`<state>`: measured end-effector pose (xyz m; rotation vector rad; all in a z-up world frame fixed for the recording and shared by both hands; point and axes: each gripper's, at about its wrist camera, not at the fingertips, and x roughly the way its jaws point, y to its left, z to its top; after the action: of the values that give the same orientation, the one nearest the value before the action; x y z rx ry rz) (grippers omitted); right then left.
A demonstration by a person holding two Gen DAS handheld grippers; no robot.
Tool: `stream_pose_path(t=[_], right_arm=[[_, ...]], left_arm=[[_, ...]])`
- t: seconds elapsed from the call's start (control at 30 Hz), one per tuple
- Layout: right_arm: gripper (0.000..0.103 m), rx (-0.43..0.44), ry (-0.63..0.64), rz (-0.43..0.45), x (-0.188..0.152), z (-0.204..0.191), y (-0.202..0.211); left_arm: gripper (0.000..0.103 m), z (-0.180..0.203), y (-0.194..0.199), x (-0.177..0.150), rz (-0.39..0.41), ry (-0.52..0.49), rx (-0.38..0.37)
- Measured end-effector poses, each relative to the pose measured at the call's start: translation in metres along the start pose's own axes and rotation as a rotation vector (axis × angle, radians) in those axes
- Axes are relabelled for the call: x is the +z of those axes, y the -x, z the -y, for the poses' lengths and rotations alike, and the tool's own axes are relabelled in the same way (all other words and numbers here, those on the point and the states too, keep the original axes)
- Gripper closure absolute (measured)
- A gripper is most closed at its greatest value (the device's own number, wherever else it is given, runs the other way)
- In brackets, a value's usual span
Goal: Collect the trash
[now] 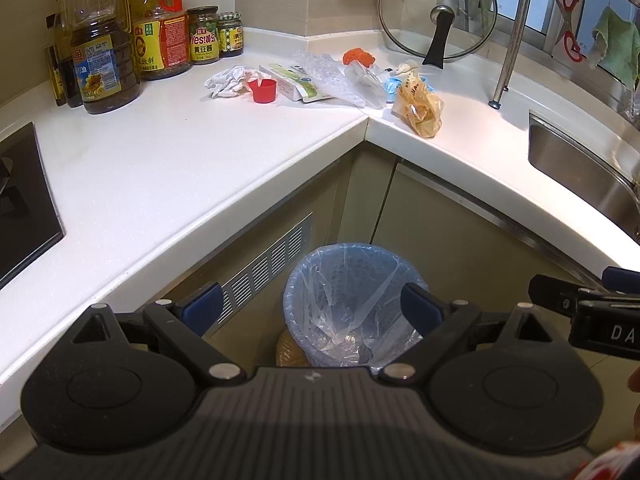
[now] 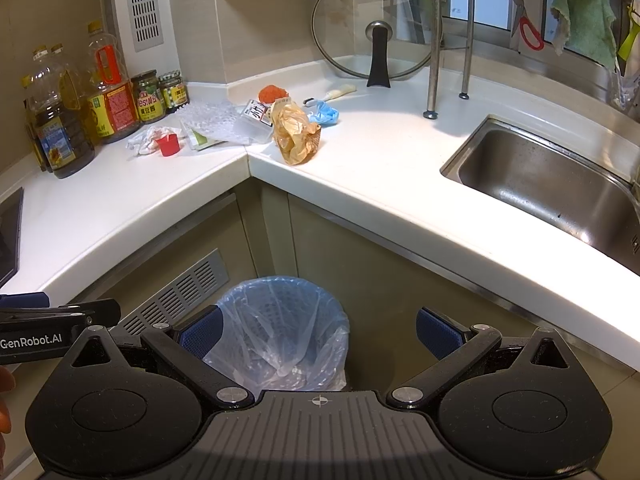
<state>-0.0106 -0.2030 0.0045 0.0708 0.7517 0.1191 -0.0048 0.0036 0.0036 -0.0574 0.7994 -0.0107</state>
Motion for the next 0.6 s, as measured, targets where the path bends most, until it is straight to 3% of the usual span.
stream_pose_path(t=[0.6], right_arm=[[0.001, -0.001, 0.001, 0.003, -0.0002, -0.0011, 0.0004]], left_arm=[[0.008, 0.0033, 0.0025, -0.0012, 0.006, 0.002, -0.004]])
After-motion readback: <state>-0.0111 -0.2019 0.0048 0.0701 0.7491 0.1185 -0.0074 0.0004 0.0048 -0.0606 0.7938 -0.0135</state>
